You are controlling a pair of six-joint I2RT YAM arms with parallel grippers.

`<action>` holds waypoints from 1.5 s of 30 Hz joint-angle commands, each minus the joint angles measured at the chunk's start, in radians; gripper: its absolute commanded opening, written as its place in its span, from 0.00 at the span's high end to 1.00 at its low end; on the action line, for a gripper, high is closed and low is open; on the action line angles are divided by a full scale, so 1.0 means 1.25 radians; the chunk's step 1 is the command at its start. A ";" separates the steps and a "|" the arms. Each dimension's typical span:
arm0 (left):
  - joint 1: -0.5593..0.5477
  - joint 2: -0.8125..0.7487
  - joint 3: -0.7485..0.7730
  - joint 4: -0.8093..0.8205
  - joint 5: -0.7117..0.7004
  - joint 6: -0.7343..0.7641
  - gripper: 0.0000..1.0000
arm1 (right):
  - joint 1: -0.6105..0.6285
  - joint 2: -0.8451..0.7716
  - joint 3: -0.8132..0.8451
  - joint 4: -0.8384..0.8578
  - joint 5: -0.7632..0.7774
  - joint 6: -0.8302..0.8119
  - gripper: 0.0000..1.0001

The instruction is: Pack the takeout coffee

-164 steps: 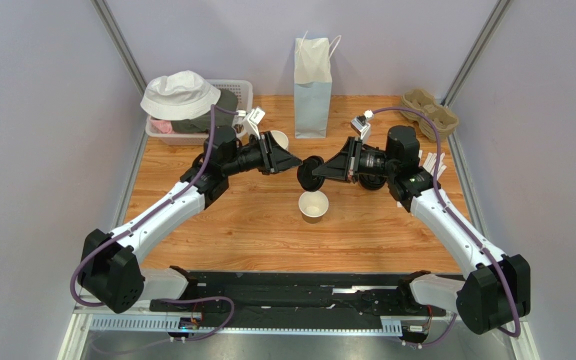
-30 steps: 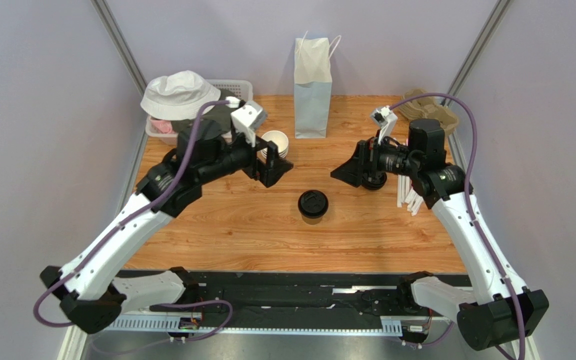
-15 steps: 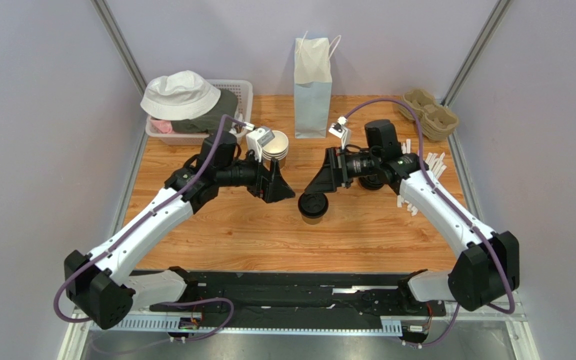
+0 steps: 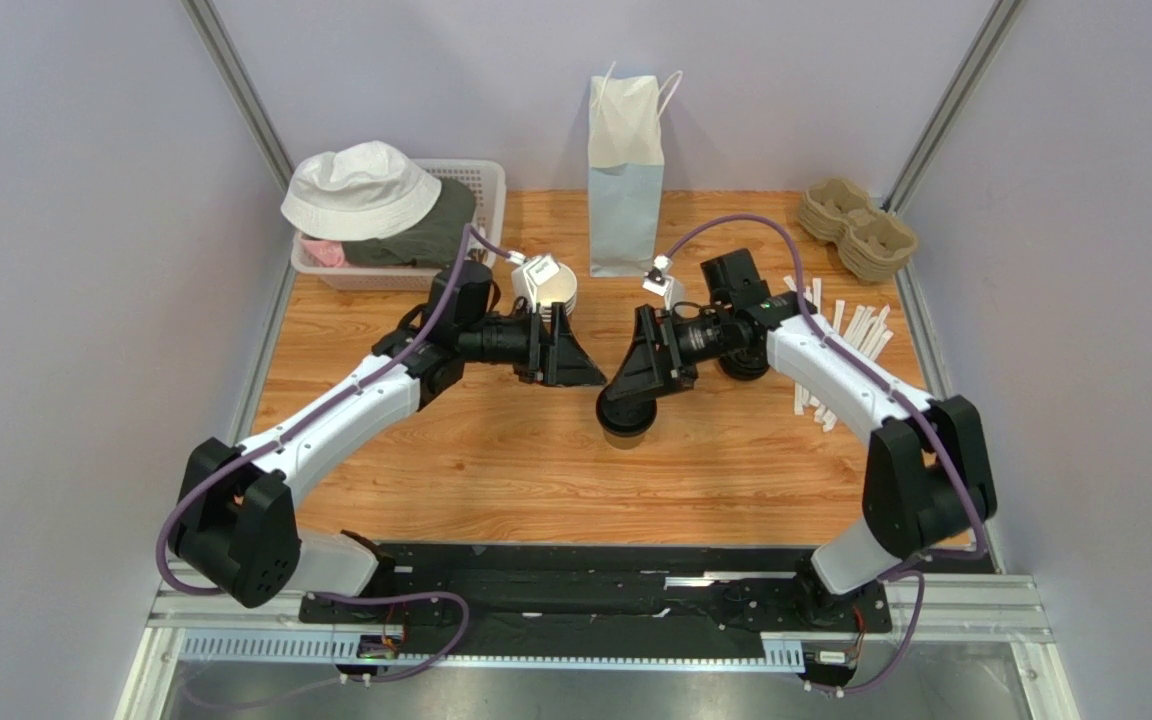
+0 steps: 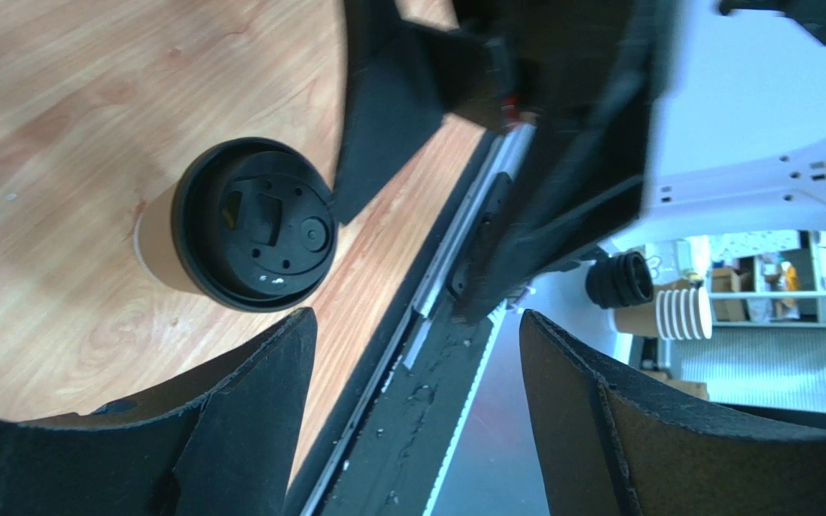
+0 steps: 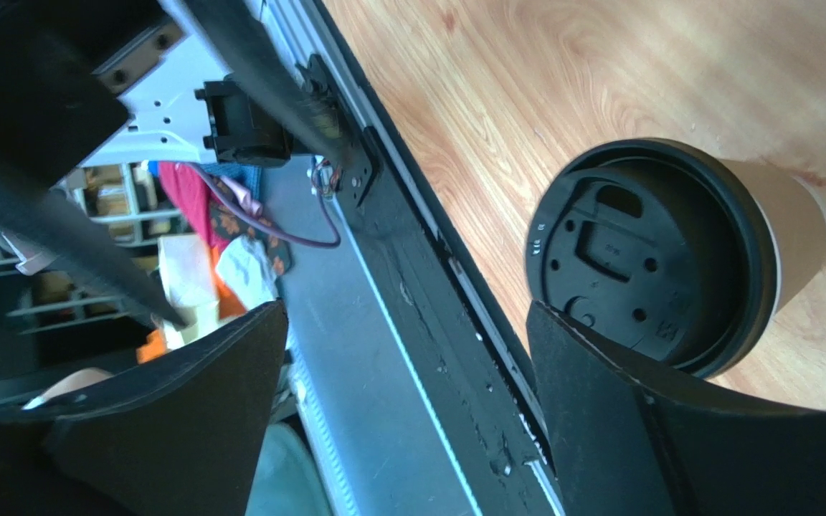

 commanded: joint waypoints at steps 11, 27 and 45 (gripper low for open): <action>-0.001 0.032 -0.025 0.084 0.030 -0.053 0.27 | -0.005 0.051 -0.026 -0.035 -0.101 -0.010 0.21; -0.004 0.034 -0.044 0.085 0.019 -0.052 0.31 | -0.040 0.093 -0.070 -0.026 -0.154 -0.007 0.25; -0.031 0.194 0.045 0.170 0.043 -0.101 0.72 | -0.045 0.093 -0.004 -0.070 -0.089 -0.046 0.58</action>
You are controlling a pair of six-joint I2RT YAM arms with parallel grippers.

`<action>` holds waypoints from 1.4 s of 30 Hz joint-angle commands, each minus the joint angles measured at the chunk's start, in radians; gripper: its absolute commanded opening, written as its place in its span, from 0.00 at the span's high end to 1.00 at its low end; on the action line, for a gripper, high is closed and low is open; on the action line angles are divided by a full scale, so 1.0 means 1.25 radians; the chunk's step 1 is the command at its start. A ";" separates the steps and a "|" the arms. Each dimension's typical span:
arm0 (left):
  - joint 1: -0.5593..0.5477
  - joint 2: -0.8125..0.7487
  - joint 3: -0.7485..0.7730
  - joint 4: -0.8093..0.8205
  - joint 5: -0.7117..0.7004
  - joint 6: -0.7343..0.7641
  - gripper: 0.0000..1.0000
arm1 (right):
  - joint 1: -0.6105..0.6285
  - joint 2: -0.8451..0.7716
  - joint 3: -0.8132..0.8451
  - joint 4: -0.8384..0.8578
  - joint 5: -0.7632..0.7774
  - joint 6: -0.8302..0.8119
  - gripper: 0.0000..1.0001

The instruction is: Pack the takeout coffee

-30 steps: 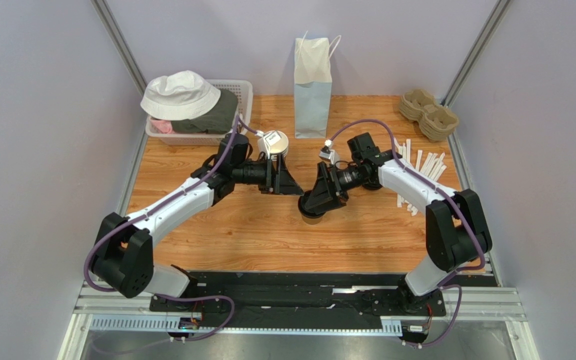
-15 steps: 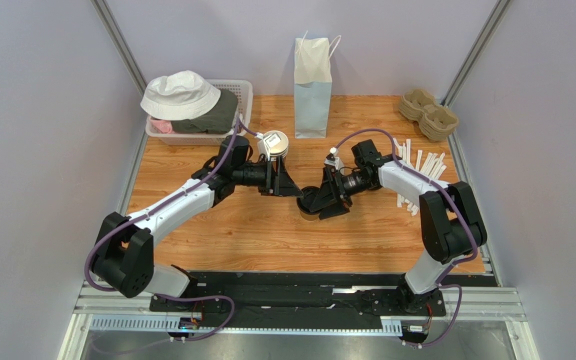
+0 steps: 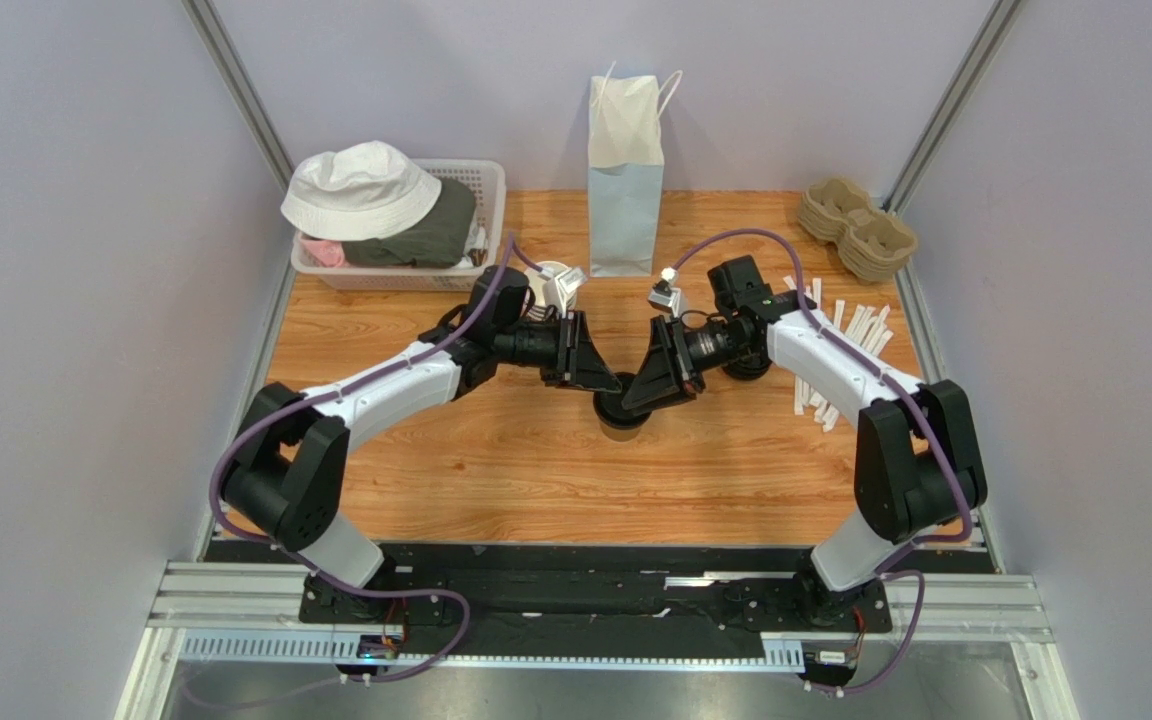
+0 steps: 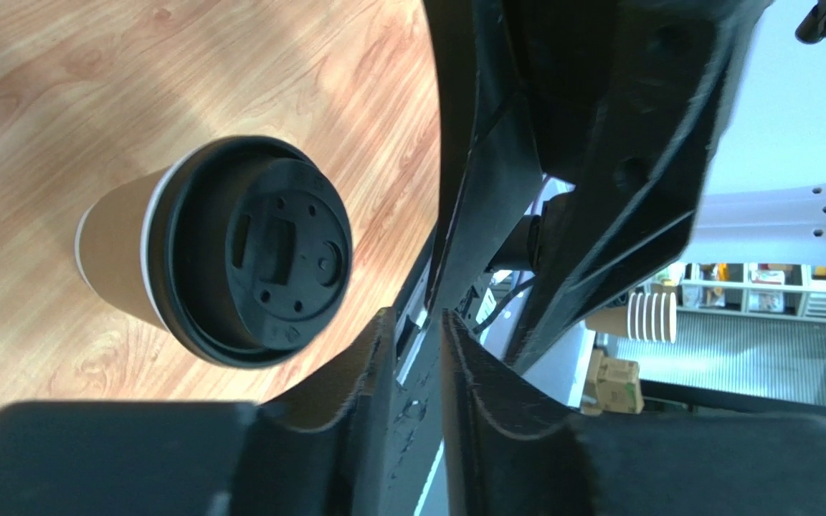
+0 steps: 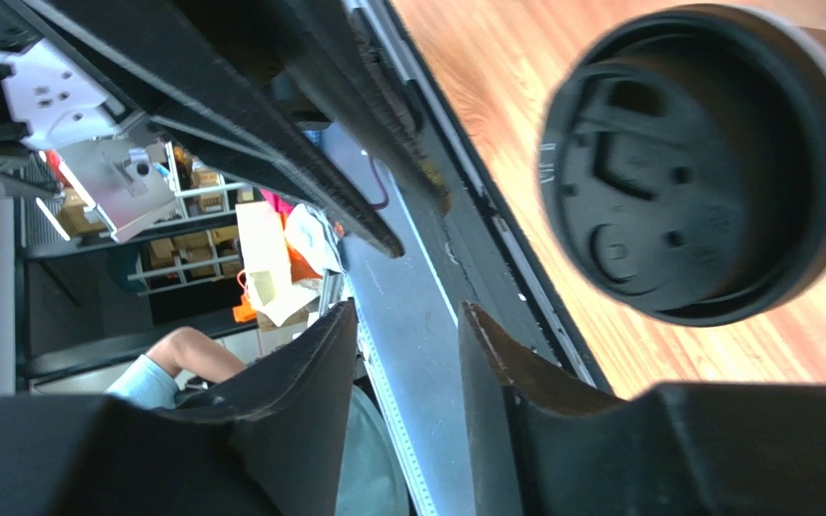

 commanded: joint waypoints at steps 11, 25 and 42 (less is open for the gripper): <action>0.002 0.124 0.024 0.085 0.019 -0.066 0.91 | -0.043 0.144 0.037 0.032 -0.014 -0.001 0.67; 0.008 0.204 -0.004 0.065 0.018 -0.081 1.00 | -0.075 0.250 0.003 0.020 -0.016 0.019 0.92; 0.031 0.256 -0.058 0.080 0.018 -0.048 1.00 | -0.086 0.309 -0.021 0.062 0.095 0.010 0.95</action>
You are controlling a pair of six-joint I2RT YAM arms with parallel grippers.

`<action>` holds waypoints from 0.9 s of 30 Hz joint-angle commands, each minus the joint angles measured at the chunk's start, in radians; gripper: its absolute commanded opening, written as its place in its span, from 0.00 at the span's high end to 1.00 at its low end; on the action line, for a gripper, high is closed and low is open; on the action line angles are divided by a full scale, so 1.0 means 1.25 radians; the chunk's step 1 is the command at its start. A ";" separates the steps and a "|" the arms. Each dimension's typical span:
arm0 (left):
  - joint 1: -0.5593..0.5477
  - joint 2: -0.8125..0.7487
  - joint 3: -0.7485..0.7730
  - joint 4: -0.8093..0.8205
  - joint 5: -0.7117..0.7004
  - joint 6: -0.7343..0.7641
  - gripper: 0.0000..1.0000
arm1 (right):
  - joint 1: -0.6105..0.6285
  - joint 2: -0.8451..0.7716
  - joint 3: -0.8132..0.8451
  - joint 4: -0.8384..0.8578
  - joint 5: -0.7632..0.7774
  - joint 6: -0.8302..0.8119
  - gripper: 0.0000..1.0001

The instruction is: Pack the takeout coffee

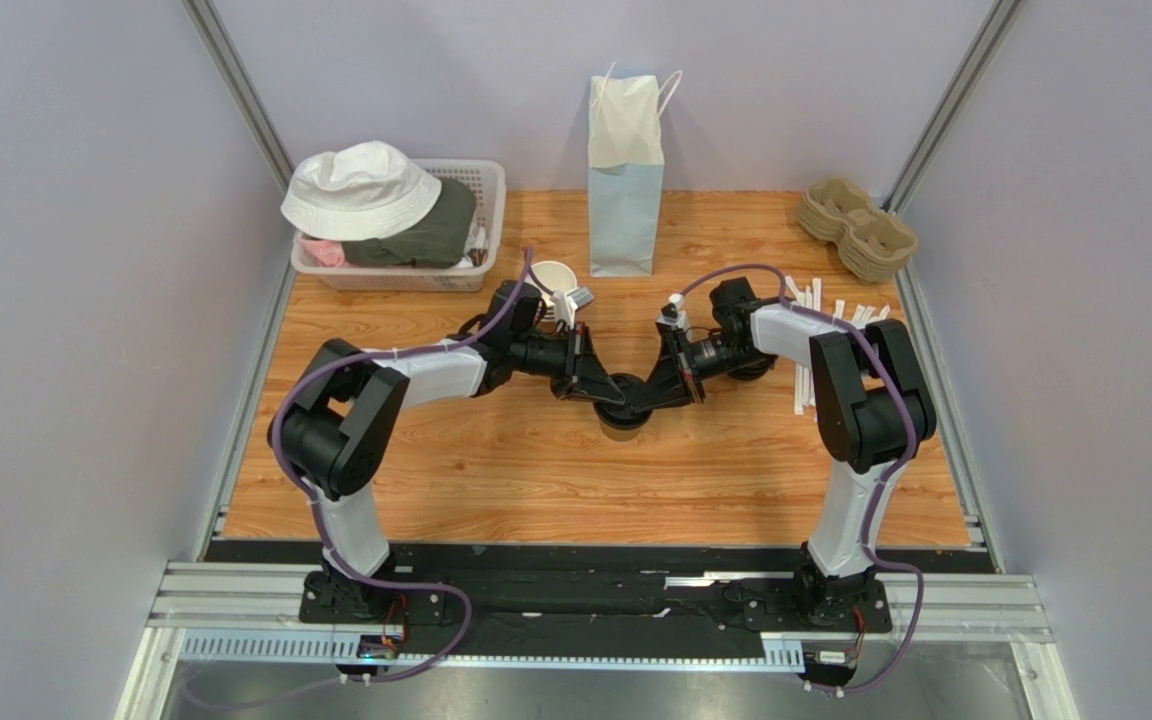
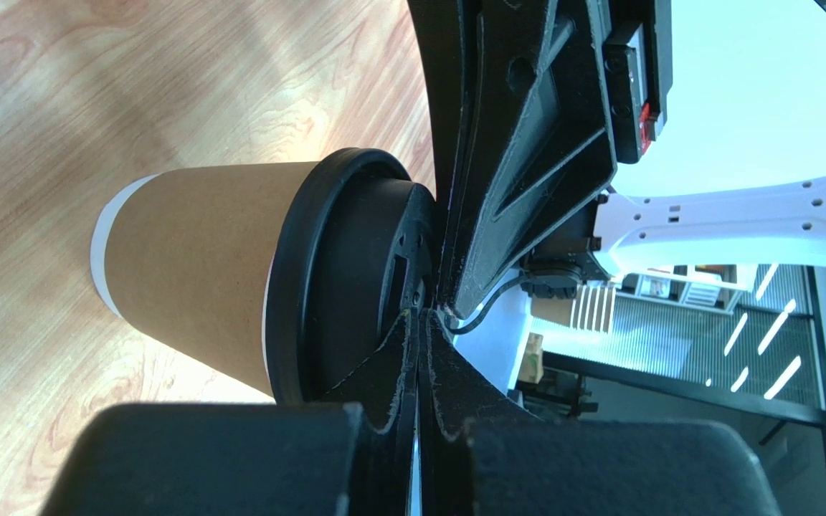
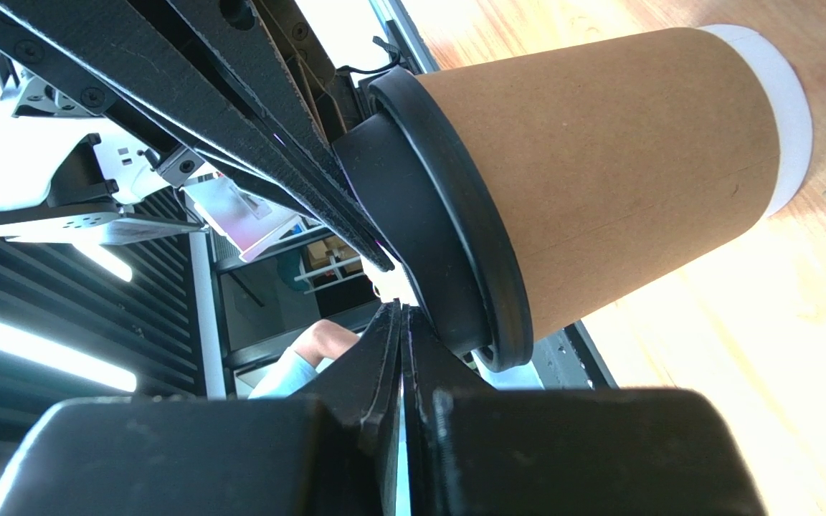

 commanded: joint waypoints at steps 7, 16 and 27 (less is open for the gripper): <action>0.019 0.067 -0.066 -0.038 -0.056 0.050 1.00 | -0.004 0.024 -0.027 0.059 0.215 0.010 0.95; 0.026 0.102 -0.077 -0.049 -0.072 0.056 1.00 | 0.006 0.025 -0.023 0.054 0.265 0.017 0.95; 0.027 0.100 -0.068 -0.067 -0.071 0.072 1.00 | 0.007 0.058 -0.027 0.059 0.274 0.013 0.96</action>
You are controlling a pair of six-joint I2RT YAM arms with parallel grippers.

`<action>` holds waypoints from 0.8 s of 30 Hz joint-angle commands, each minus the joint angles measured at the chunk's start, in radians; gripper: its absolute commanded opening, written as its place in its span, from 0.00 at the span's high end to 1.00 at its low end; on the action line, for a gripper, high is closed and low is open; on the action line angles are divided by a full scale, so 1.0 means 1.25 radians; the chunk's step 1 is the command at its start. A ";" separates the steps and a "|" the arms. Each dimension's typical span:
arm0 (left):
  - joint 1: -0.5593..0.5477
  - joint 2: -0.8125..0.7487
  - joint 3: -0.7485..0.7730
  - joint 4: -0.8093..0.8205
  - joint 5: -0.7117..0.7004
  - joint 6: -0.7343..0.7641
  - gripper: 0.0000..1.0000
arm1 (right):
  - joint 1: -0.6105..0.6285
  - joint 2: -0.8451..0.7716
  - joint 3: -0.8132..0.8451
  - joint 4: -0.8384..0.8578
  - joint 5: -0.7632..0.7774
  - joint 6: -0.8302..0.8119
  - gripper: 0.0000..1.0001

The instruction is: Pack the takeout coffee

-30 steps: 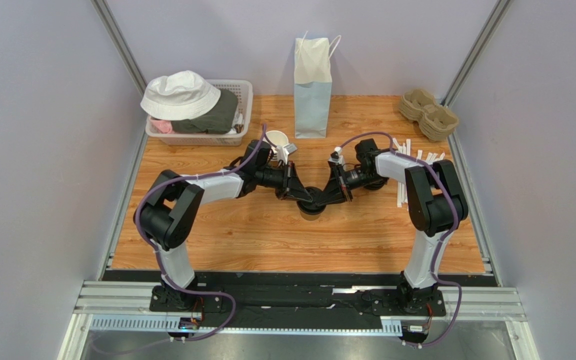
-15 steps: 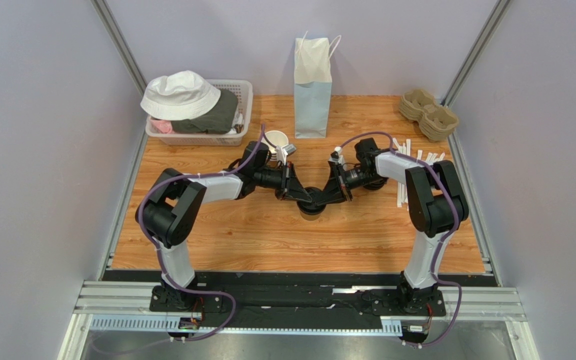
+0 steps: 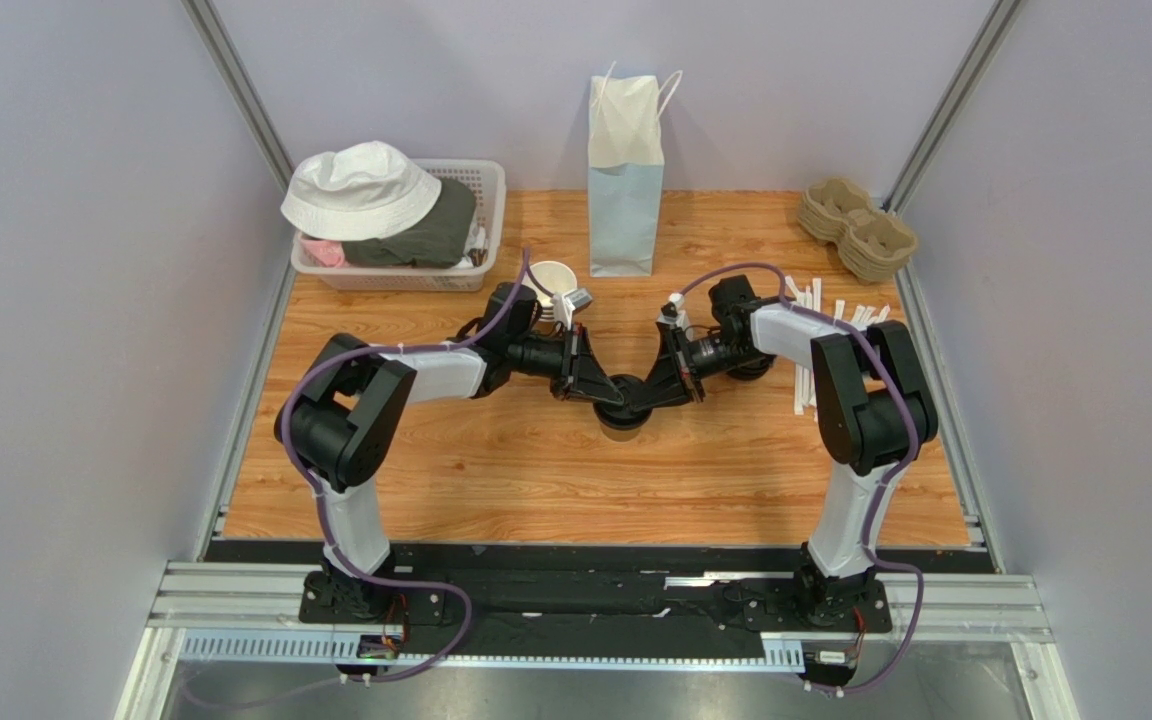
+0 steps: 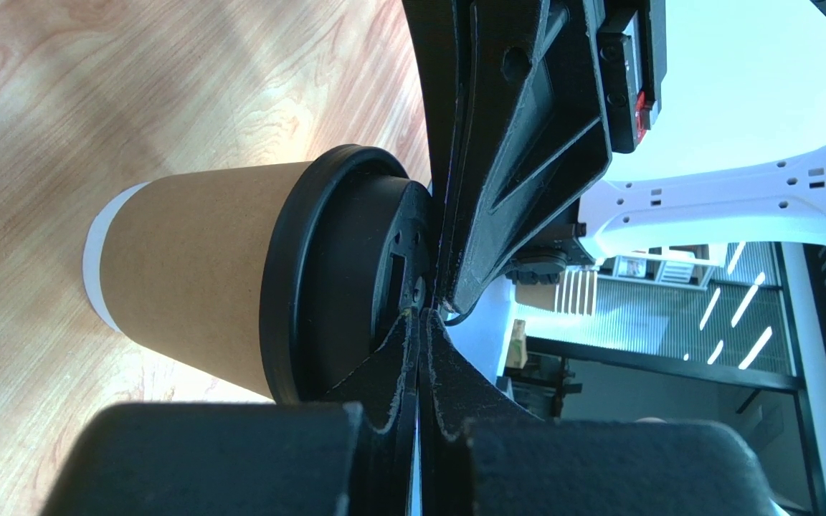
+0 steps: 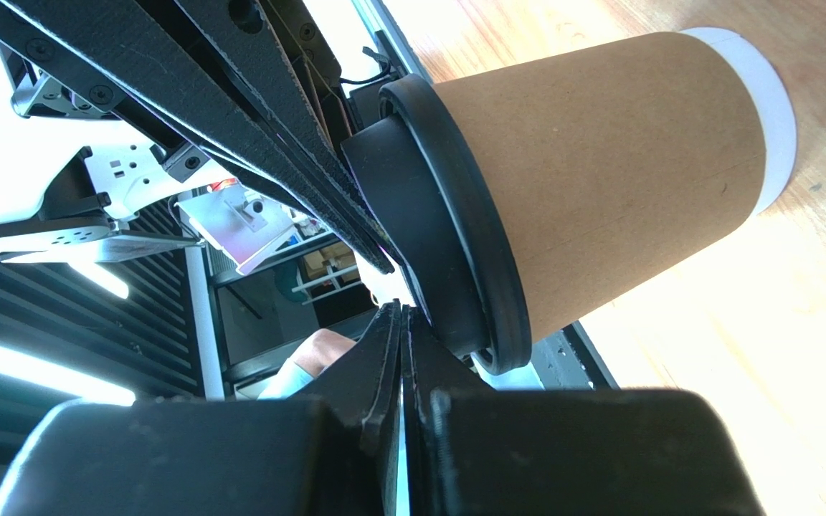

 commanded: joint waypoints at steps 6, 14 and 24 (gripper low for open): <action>0.008 0.041 -0.023 -0.139 -0.101 0.104 1.00 | 0.001 0.041 -0.014 0.042 0.195 -0.027 0.96; -0.008 -0.030 0.053 -0.100 -0.057 0.081 1.00 | 0.012 -0.056 0.028 0.039 0.090 -0.007 0.94; -0.007 -0.166 0.094 -0.199 -0.134 0.138 0.82 | -0.006 -0.193 0.066 -0.007 0.084 -0.020 0.84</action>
